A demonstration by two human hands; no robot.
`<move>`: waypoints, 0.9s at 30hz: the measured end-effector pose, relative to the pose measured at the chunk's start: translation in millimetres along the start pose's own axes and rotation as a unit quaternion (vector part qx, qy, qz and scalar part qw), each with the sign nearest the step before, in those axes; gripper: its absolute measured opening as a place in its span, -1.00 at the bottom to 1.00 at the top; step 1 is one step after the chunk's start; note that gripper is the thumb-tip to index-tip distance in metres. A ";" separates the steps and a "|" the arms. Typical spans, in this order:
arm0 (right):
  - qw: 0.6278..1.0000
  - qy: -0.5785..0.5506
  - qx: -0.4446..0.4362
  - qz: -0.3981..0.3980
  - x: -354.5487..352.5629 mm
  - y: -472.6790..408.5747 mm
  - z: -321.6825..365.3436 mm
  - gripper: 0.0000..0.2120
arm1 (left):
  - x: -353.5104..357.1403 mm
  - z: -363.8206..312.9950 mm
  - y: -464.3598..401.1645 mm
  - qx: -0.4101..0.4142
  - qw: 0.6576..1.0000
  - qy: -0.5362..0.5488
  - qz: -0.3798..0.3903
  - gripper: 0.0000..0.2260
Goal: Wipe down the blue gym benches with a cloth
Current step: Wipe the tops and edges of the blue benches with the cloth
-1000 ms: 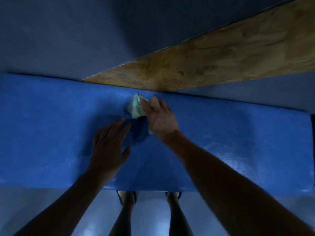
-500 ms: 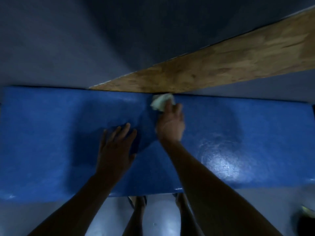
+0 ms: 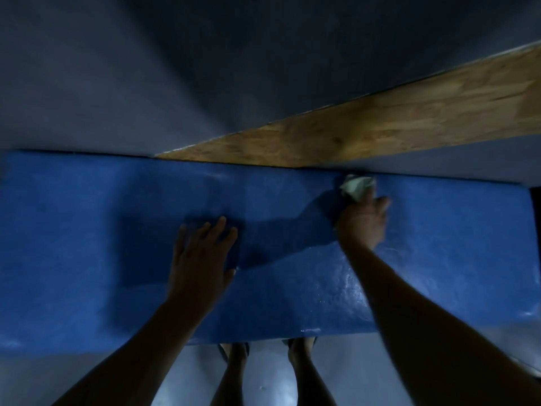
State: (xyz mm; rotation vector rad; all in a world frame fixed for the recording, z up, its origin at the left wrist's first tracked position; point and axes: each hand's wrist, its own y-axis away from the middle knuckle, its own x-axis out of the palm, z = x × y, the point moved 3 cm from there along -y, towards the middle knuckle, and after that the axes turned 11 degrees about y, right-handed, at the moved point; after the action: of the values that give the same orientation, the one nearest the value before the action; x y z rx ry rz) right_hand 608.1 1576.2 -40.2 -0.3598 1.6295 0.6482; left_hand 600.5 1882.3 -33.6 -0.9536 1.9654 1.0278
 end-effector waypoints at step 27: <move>0.903 0.014 -0.430 0.003 19.9 151.4 21.3 -0.32 | -3.0 0.8 0.6 0.021 0.999 -0.025 0.005 -0.30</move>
State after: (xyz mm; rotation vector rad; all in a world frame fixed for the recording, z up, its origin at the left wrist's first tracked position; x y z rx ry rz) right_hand 534.6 1711.3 -29.8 -1.0026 1.2862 1.3619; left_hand 601.6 1884.1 -31.2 -0.8873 1.9461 1.0021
